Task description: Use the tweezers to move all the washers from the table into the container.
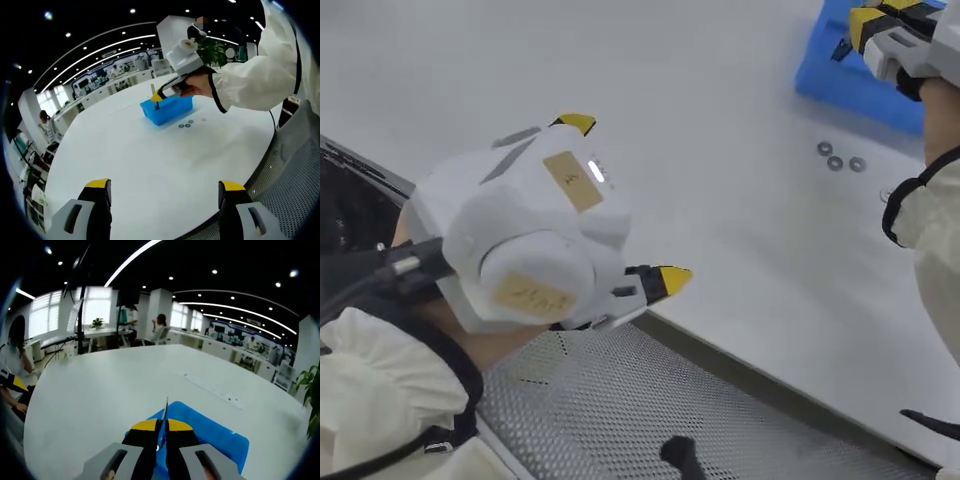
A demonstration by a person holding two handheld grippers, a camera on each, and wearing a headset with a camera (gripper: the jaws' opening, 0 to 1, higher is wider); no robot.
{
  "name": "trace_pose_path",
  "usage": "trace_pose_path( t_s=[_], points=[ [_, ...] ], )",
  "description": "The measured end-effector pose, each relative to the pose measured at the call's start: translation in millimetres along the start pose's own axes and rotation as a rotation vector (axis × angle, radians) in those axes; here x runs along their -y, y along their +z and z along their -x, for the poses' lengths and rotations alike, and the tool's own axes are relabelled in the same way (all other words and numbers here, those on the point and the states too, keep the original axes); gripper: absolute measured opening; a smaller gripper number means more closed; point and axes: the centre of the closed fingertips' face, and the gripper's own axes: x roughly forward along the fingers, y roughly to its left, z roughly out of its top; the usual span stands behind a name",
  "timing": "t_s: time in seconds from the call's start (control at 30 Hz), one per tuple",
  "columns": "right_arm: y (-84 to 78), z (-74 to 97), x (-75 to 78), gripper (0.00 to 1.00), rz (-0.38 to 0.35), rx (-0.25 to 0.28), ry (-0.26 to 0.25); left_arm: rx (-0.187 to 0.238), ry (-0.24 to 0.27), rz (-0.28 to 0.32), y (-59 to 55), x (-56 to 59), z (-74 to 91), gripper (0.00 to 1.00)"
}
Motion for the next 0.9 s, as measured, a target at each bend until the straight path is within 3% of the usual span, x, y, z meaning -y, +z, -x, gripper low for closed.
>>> trace_pose_path(
  t_s=[0.4, 0.63, 0.77, 0.9],
  points=[
    [24.5, 21.9, 2.4, 0.01, -0.039, 0.058, -0.002, 0.002, 0.007, -0.009, 0.3, -0.6, 0.6, 0.91],
    [36.3, 41.4, -10.1, 0.01, -0.028, 0.087, 0.015, 0.014, 0.011, -0.005, 1.8, -1.9, 2.3, 0.91],
    [41.5, 51.2, -21.0, 0.01, 0.034, 0.092, 0.015, 0.015, 0.013, -0.007, 1.7, -2.2, 2.6, 0.91],
    [39.3, 59.0, -32.6, 0.01, 0.033, 0.097, 0.030, 0.012, 0.014, -0.009, 1.3, -2.2, 2.7, 0.91]
  ],
)
